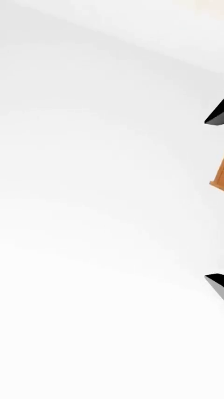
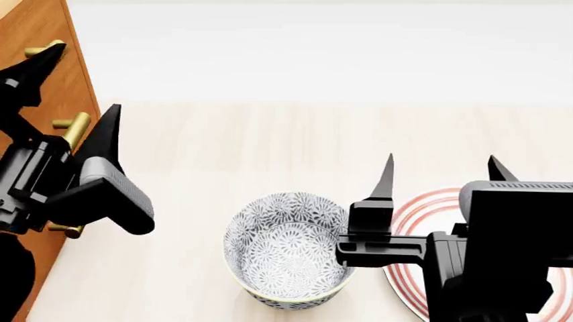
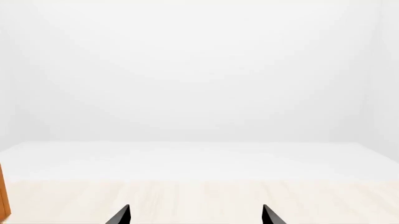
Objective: Open the top drawer of the cabinet.
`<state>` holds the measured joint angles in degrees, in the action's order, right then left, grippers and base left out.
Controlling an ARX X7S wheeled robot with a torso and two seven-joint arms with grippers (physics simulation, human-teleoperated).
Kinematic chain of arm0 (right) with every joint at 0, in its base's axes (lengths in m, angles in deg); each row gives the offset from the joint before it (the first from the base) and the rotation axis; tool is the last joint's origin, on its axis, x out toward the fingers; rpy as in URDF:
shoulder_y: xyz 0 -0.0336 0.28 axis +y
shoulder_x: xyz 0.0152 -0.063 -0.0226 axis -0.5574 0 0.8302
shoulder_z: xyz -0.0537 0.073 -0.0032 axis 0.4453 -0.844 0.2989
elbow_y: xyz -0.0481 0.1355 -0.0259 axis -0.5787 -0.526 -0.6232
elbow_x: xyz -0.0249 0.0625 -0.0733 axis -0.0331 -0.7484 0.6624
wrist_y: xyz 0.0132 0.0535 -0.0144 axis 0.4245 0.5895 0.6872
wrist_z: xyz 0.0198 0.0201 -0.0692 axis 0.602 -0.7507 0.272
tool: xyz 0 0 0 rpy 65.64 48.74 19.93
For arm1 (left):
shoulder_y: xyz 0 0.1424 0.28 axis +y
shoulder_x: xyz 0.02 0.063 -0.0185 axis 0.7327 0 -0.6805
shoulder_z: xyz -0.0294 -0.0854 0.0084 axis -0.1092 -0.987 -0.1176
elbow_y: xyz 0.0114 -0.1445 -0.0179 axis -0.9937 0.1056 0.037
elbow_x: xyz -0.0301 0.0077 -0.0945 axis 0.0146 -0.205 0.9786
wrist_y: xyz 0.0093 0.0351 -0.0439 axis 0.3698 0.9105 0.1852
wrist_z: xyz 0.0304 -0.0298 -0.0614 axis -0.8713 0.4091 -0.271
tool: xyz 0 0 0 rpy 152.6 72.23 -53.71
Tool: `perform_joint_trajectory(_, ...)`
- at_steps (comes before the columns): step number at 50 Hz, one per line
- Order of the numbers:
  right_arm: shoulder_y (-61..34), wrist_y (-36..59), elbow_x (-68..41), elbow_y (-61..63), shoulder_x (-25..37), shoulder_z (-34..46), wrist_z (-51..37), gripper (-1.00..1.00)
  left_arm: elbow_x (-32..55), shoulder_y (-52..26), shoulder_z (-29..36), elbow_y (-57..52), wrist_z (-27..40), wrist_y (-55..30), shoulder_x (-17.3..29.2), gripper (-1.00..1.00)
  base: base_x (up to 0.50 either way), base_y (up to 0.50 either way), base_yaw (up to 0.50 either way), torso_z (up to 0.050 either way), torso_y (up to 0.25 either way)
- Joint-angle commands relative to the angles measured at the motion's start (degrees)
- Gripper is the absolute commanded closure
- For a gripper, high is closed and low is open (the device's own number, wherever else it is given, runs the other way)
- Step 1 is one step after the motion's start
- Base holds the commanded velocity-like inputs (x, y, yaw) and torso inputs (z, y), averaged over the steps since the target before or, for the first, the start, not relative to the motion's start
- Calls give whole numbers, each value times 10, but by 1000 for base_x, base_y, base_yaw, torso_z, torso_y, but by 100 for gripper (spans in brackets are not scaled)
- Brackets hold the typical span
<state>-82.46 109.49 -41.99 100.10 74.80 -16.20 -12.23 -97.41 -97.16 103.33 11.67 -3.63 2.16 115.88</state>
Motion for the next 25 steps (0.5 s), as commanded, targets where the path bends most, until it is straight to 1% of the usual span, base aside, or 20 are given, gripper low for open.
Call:
perform_joint_trajectory(1, 0, -8, 8, -2, -6, -7, 8, -100, -7, -27, -2, 100, -7, 29, -21, -100, 0, 0, 0, 0, 0)
perform_joint_trajectory(25, 5, -18, 4, -7, -2, -5, 4, -100, -31, -38, 5, 154, -2, 7, -11, -100, 0, 0, 0, 0, 0)
